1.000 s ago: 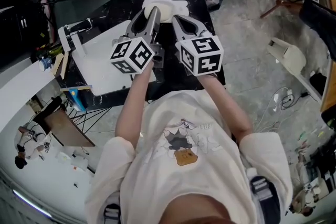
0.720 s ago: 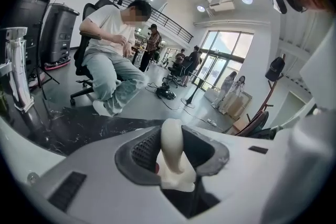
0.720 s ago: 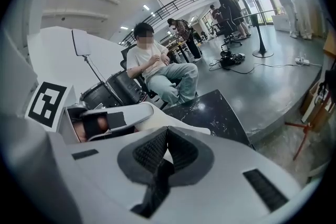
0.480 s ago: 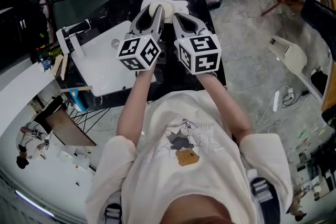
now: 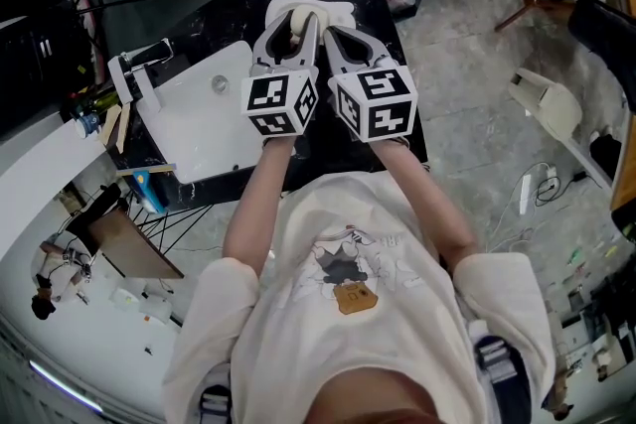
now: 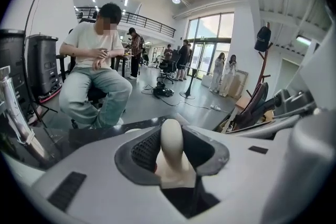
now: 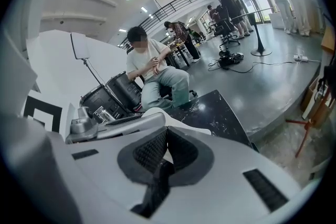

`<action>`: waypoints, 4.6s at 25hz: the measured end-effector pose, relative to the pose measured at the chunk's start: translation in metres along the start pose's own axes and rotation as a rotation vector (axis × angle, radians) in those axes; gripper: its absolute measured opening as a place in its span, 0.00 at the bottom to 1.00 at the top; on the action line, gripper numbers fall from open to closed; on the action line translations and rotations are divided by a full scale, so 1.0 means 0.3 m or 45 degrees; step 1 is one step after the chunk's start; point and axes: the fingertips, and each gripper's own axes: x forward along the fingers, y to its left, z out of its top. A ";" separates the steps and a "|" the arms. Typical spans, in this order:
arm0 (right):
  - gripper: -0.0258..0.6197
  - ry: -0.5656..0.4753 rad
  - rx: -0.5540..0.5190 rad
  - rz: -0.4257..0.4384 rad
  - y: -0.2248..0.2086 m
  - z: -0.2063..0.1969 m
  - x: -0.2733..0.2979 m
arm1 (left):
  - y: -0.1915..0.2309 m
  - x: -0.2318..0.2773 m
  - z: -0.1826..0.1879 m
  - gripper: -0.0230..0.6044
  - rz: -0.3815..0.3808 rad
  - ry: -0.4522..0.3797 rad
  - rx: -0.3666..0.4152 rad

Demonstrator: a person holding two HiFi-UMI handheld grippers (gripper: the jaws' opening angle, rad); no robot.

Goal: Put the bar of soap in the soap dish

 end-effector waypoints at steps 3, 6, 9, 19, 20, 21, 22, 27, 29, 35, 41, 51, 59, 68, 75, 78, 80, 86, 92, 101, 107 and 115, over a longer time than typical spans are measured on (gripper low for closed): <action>0.05 -0.003 -0.003 0.006 0.004 0.003 -0.009 | 0.002 -0.002 -0.002 0.25 0.040 0.022 0.058; 0.05 -0.008 -0.005 0.005 0.006 0.004 -0.015 | 0.007 -0.009 -0.005 0.26 0.062 0.036 0.100; 0.05 -0.008 -0.003 0.005 0.004 0.003 -0.015 | 0.018 -0.017 -0.009 0.26 0.084 0.040 0.117; 0.05 0.003 -0.005 0.024 0.020 -0.006 -0.015 | 0.084 -0.048 0.008 0.26 0.177 0.035 0.185; 0.05 0.002 -0.006 0.026 0.023 -0.006 -0.014 | 0.086 -0.050 0.007 0.26 0.178 0.038 0.187; 0.05 0.001 -0.007 0.028 0.026 -0.006 -0.014 | 0.088 -0.052 0.006 0.26 0.180 0.039 0.189; 0.05 0.001 -0.008 0.031 0.030 -0.006 -0.014 | 0.089 -0.055 0.007 0.27 0.183 0.038 0.188; 0.05 -0.005 -0.017 0.040 0.047 -0.001 -0.023 | 0.087 -0.079 0.026 0.26 0.187 0.013 0.179; 0.05 -0.005 -0.030 0.058 0.061 0.000 -0.031 | 0.085 -0.092 0.034 0.26 0.188 -0.001 0.168; 0.05 -0.027 -0.087 0.069 0.094 0.013 -0.059 | 0.065 -0.146 0.070 0.21 0.175 -0.043 0.142; 0.05 -0.046 -0.103 0.082 0.126 0.013 -0.102 | 0.036 -0.236 0.106 0.06 0.166 -0.101 0.094; 0.05 -0.097 -0.158 0.136 0.197 -0.022 -0.202 | -0.036 -0.403 0.082 0.05 0.134 -0.113 -0.007; 0.05 -0.150 -0.275 0.143 0.290 -0.045 -0.321 | -0.063 -0.630 0.031 0.05 0.095 -0.207 -0.142; 0.05 -0.290 -0.276 0.010 0.422 -0.115 -0.511 | -0.138 -0.898 0.012 0.05 -0.106 -0.290 -0.225; 0.05 -0.384 -0.235 -0.101 0.602 -0.269 -0.583 | -0.157 -1.109 -0.110 0.05 -0.286 -0.251 -0.206; 0.05 -0.413 -0.236 -0.125 0.684 -0.332 -0.628 | -0.162 -1.195 -0.143 0.05 -0.335 -0.259 -0.190; 0.05 -0.439 -0.243 -0.146 0.723 -0.361 -0.662 | -0.165 -1.235 -0.152 0.05 -0.372 -0.274 -0.189; 0.05 -0.462 -0.191 -0.234 0.814 -0.511 -0.725 | -0.129 -1.367 -0.219 0.05 -0.444 -0.290 -0.183; 0.05 -0.441 -0.233 -0.213 0.879 -0.554 -0.776 | -0.126 -1.444 -0.222 0.05 -0.434 -0.326 -0.181; 0.05 -0.456 -0.286 -0.167 0.887 -0.579 -0.893 | -0.299 -1.507 -0.263 0.05 -0.458 -0.340 -0.180; 0.05 -0.417 -0.277 -0.148 0.865 -0.602 -0.933 | -0.342 -1.542 -0.278 0.05 -0.431 -0.334 -0.189; 0.05 -0.440 -0.285 -0.138 0.873 -0.643 -0.959 | -0.349 -1.563 -0.297 0.05 -0.416 -0.356 -0.181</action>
